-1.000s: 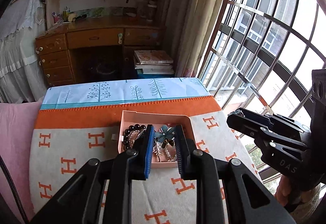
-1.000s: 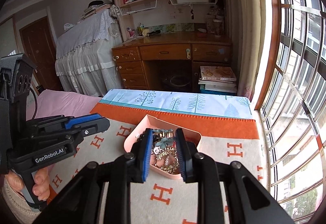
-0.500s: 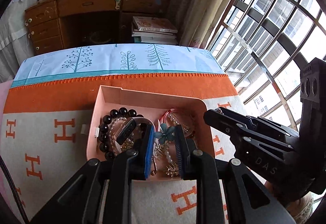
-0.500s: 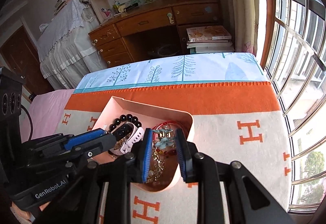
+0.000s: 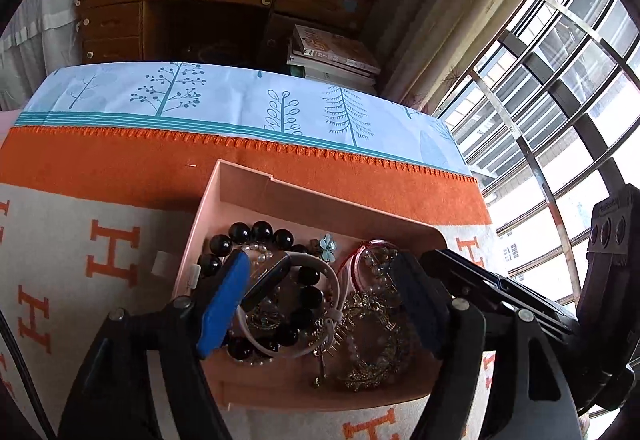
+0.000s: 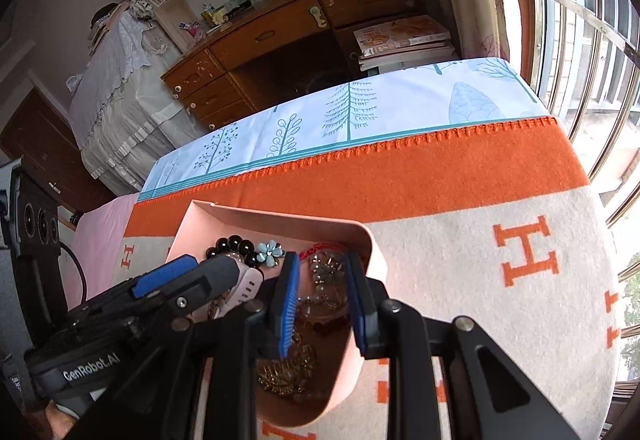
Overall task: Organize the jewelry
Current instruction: 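Open the left tool to drop the earrings into the tray and withdraw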
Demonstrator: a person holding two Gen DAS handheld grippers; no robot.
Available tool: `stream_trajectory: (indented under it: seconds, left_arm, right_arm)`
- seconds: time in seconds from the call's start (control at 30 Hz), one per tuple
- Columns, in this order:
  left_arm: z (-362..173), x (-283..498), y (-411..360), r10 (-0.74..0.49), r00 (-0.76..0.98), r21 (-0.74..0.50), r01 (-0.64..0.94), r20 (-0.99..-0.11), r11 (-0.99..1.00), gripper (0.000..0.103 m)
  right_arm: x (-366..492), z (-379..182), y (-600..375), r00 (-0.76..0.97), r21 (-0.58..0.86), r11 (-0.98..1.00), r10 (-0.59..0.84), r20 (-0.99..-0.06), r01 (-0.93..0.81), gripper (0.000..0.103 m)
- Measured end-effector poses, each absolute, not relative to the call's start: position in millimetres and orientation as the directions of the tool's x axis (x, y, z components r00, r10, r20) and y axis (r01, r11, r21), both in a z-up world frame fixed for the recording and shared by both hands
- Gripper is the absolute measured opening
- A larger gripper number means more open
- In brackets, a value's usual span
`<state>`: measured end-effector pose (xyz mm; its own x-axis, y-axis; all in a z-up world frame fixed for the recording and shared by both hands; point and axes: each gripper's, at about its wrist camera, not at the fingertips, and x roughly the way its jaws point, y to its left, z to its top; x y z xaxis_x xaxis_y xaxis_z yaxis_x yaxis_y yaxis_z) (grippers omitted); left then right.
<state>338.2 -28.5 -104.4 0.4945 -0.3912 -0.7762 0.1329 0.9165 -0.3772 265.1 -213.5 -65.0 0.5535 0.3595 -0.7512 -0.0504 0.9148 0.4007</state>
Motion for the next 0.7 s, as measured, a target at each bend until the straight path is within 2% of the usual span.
stream_trajectory:
  seconds: [0.33, 0.7]
  left_arm:
    - [-65, 304, -14, -0.355, 0.539, -0.315, 0.168, -0.764, 0.934, 0.073]
    - [37, 246, 16, -0.225, 0.671, -0.133, 0.187, -0.706, 0.973, 0.073]
  right_arm:
    - [234, -47, -210, 0.578, 0.387, 0.919, 0.36, -0.732, -0.083, 0.024]
    - [183, 13, -189, 0.631, 0.348, 0.919, 0.382, -0.675, -0.184, 0.024]
